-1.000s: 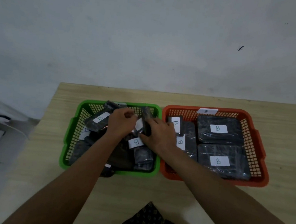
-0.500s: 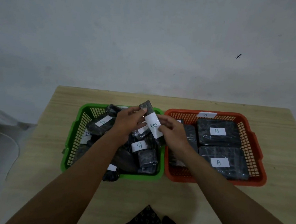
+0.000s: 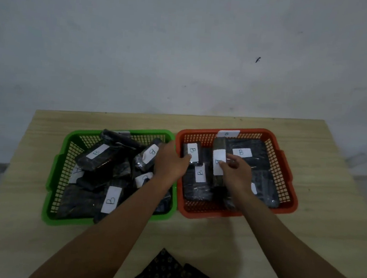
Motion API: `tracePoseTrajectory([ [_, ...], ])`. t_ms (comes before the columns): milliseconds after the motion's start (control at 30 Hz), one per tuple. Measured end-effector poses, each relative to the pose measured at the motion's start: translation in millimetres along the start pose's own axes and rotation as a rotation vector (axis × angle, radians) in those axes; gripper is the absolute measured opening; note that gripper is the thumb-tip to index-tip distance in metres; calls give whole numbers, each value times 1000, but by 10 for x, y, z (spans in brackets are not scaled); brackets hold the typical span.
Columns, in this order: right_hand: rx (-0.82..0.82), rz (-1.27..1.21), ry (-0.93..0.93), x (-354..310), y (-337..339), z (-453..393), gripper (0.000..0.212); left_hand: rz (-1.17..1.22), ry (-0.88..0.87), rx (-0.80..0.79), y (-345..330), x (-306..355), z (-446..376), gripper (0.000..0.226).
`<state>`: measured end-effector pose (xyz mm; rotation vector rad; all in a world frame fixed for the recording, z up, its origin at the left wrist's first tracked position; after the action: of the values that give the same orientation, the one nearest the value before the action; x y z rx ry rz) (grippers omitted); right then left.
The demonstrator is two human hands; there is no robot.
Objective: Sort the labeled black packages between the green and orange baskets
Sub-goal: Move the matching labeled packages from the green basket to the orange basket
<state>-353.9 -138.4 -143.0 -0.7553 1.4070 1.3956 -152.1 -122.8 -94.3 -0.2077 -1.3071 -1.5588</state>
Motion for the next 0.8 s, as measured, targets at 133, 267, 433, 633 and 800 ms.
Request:
tracePoseTrajectory([
  [133, -70, 140, -12, 198, -120, -117, 13, -200, 95, -34, -166, -39, -17, 24],
  [267, -122, 197, -5, 202, -271, -197, 23, -287, 124, -22, -209, -74, -58, 20],
  [433, -209, 284, 131, 91, -333, -213, 28, -272, 150, -9, -154, -71, -112, 14],
  [633, -159, 335, 264, -44, -278, -10, 34, -190, 294, -155, -17, 4, -189, 29],
  [800, -217, 237, 415, -358, -386, 244, 23, 136, 244, -204, 238, 153, -186, 43],
])
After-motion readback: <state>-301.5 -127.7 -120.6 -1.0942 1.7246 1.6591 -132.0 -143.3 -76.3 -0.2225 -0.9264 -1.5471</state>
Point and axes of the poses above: each hand's wrist, its own z-axis away from the middle knuckle, its own y-axis out of the back of the hand, x = y × z, the point moved 4 cm from there along -z, towards the middle knuckle, and after that the axes turned 12 degrees about y, right-handed, at the moved point
